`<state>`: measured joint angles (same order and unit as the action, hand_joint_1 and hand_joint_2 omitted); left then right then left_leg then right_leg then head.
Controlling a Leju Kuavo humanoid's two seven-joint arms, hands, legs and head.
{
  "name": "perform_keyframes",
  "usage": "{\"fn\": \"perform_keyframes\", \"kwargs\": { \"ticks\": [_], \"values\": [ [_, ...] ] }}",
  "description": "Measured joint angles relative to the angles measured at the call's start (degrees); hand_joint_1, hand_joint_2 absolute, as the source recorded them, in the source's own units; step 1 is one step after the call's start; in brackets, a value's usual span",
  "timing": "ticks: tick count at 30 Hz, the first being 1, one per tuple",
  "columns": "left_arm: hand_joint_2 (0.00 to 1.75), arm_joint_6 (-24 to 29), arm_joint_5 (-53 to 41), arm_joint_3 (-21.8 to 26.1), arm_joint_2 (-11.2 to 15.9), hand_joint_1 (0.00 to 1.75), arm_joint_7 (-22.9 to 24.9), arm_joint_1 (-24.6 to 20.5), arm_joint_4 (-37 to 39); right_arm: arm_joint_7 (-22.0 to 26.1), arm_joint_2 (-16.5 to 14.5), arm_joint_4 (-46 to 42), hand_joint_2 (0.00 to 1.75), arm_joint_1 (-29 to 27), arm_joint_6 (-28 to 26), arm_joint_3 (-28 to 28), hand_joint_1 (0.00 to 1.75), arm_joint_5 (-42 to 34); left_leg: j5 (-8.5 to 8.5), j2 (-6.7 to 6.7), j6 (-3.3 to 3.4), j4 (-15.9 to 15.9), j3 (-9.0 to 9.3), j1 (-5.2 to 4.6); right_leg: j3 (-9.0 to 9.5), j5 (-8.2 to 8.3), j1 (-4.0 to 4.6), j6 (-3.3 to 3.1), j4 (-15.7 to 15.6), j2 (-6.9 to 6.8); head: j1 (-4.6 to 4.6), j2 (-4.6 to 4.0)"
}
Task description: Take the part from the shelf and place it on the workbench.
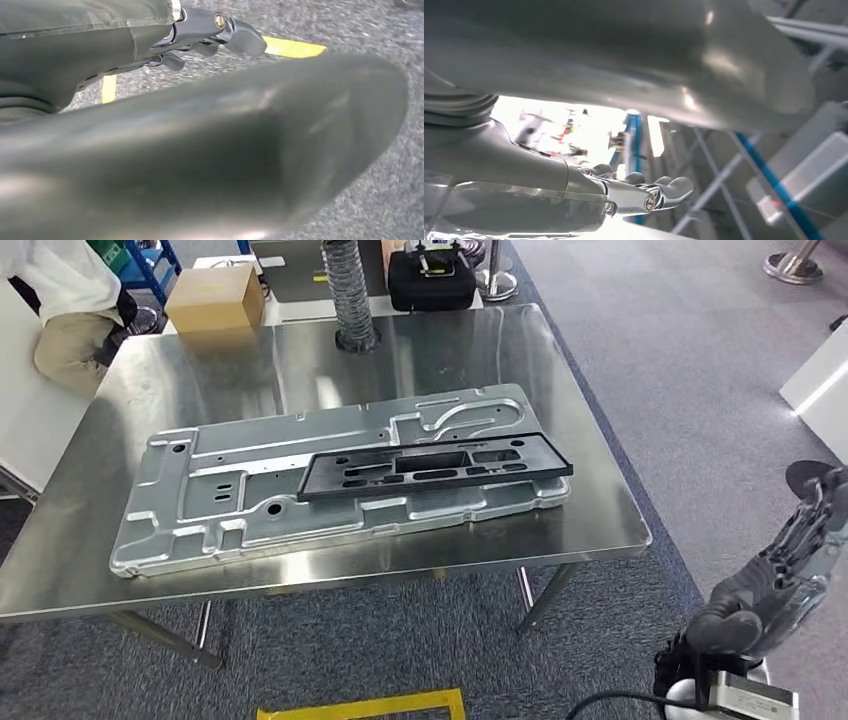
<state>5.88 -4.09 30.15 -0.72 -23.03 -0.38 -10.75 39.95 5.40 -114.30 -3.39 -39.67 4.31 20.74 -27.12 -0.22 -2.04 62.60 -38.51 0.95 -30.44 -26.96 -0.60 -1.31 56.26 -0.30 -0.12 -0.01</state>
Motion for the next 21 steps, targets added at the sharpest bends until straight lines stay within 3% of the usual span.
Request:
{"fn": "perform_keyframes", "kwargs": {
  "ticks": [2,3,4,5,7,9,10,12,13,14,15,17,18,19,20,21],
  "values": [
    [0.00,0.1,-0.3,0.6,0.0,0.00,-0.2,0.0,0.0,0.0,0.0,0.1,0.00,-2.1,0.1,-0.5,0.00,-0.5,-5.60,0.02,-0.29,7.7,-1.59,0.02,-1.50,1.14,0.23,-0.29,0.1,-0.01,-0.35,0.01],
    [0.00,0.1,-0.6,1.0,0.0,0.00,-0.4,0.0,0.0,0.0,0.0,0.2,0.00,-2.9,0.1,-0.7,0.00,-0.6,-6.72,0.02,-0.32,10.5,-1.69,0.00,-2.24,1.67,0.37,-0.34,0.1,-0.02,-0.38,0.01],
    [0.00,0.1,-1.1,1.4,0.0,0.00,-0.5,0.0,0.0,0.0,0.0,0.3,0.00,-3.7,0.1,-0.8,0.00,-0.8,-6.53,0.02,-0.23,11.5,-0.88,-0.03,-2.97,2.18,0.52,-0.34,0.3,-0.02,-0.44,0.01],
    [0.00,0.2,-1.5,1.9,0.0,0.00,-0.6,0.0,0.0,0.0,0.0,0.5,0.00,-4.3,0.0,-1.0,0.00,-1.1,-5.42,0.02,-0.02,10.4,0.93,-0.10,-3.66,2.64,0.66,-0.31,0.4,0.00,-0.45,0.00],
    [0.00,0.2,-2.0,2.7,0.0,0.00,-0.7,-0.1,-0.1,0.0,0.0,0.9,0.00,-5.4,0.2,-1.5,0.00,-1.6,-3.40,0.00,0.92,2.8,7.34,-0.48,-4.77,3.46,0.92,-0.15,0.7,0.01,-0.46,0.00],
    [0.00,0.2,-2.2,3.3,0.0,0.00,-0.8,-0.4,-0.3,0.0,-0.2,1.5,0.00,-6.1,1.1,-2.1,0.00,-2.1,-3.54,0.01,1.81,-4.7,12.59,-0.97,-5.34,4.25,1.04,0.30,1.0,-0.05,-0.41,0.01],
    [0.00,0.2,-2.3,3.6,0.1,0.00,-0.9,-0.4,-0.4,0.0,-0.4,2.0,0.00,-6.3,2.2,-2.6,0.00,-2.4,-3.88,0.01,2.12,-6.5,13.59,-1.18,-5.45,4.68,1.00,0.62,1.1,-0.09,-0.40,0.01],
    [0.00,0.1,-2.6,4.0,0.0,0.00,-1.0,-0.5,-0.4,0.0,-1.5,4.0,0.00,-6.8,5.3,-4.6,0.00,-3.1,-3.13,0.07,2.70,-7.3,13.15,-1.19,-5.66,5.51,0.85,1.28,0.9,-0.11,-0.37,0.00],
    [0.00,0.0,-2.8,4.2,-0.1,0.00,-1.1,-0.5,-0.4,0.0,-2.2,5.4,0.00,-7.1,6.9,-6.0,0.00,-3.3,-2.44,0.21,3.13,-7.5,12.68,-1.07,-6.01,4.95,0.78,1.59,1.2,-0.03,-0.37,-0.01],
    [0.00,-0.1,-3.1,4.4,-0.2,0.00,-1.1,-0.5,-0.5,-0.1,-2.9,6.9,0.00,-7.4,8.3,-7.5,0.00,-3.3,-1.63,0.36,3.53,-7.8,12.03,-0.92,-6.62,3.26,0.70,1.91,2.5,0.07,-0.27,-0.01],
    [0.00,-0.2,-3.4,4.5,-0.3,0.00,-1.1,-0.4,-0.5,-0.1,-3.6,8.5,0.00,-7.6,9.5,-9.1,0.00,-3.2,-0.84,0.51,3.83,-8.0,11.25,-0.81,-7.47,0.57,0.52,2.23,4.8,0.17,-0.21,-0.01],
    [0.00,-0.2,-3.7,4.7,-0.4,0.00,-1.1,-0.4,-0.5,-0.1,-4.9,11.5,0.00,-8.0,10.9,-11.9,0.00,-3.1,0.50,0.60,4.02,-7.9,9.48,-0.82,-9.24,-5.23,0.13,2.89,12.1,0.23,-0.06,0.00],
    [0.00,-0.2,-3.8,4.8,-0.5,0.00,-1.1,-0.3,-0.5,-0.1,-5.4,12.7,0.00,-8.2,11.2,-13.0,0.00,-3.1,1.12,0.62,3.94,-7.7,8.59,-0.82,-9.66,-6.46,-0.08,3.17,15.3,0.22,-0.06,0.00],
    [0.00,-0.2,-3.8,5.0,-0.5,0.00,-1.1,-0.3,-0.5,-0.1,-5.8,13.8,0.00,-8.4,11.4,-13.9,0.00,-3.0,1.70,0.64,3.81,-7.5,7.67,-0.79,-9.34,-6.26,-0.30,3.40,17.2,0.22,-0.05,0.01],
    [0.00,-0.3,-3.9,5.1,-0.6,0.00,-1.2,-0.3,-0.5,-0.1,-6.3,14.7,0.00,-8.5,11.6,-14.7,0.00,-2.8,2.21,0.67,3.61,-7.2,6.74,-0.75,-8.03,-4.95,-0.51,3.58,16.9,0.21,-0.03,0.01],
    [0.00,-0.3,-4.1,5.3,-0.6,0.00,-1.2,-0.2,-0.5,-0.2,-6.7,15.7,0.00,-8.6,11.8,-15.6,0.00,-2.3,2.65,0.69,3.38,-6.8,5.88,-0.68,-5.60,-3.30,-0.71,3.70,14.4,0.20,-0.04,0.01]
  ]
}}
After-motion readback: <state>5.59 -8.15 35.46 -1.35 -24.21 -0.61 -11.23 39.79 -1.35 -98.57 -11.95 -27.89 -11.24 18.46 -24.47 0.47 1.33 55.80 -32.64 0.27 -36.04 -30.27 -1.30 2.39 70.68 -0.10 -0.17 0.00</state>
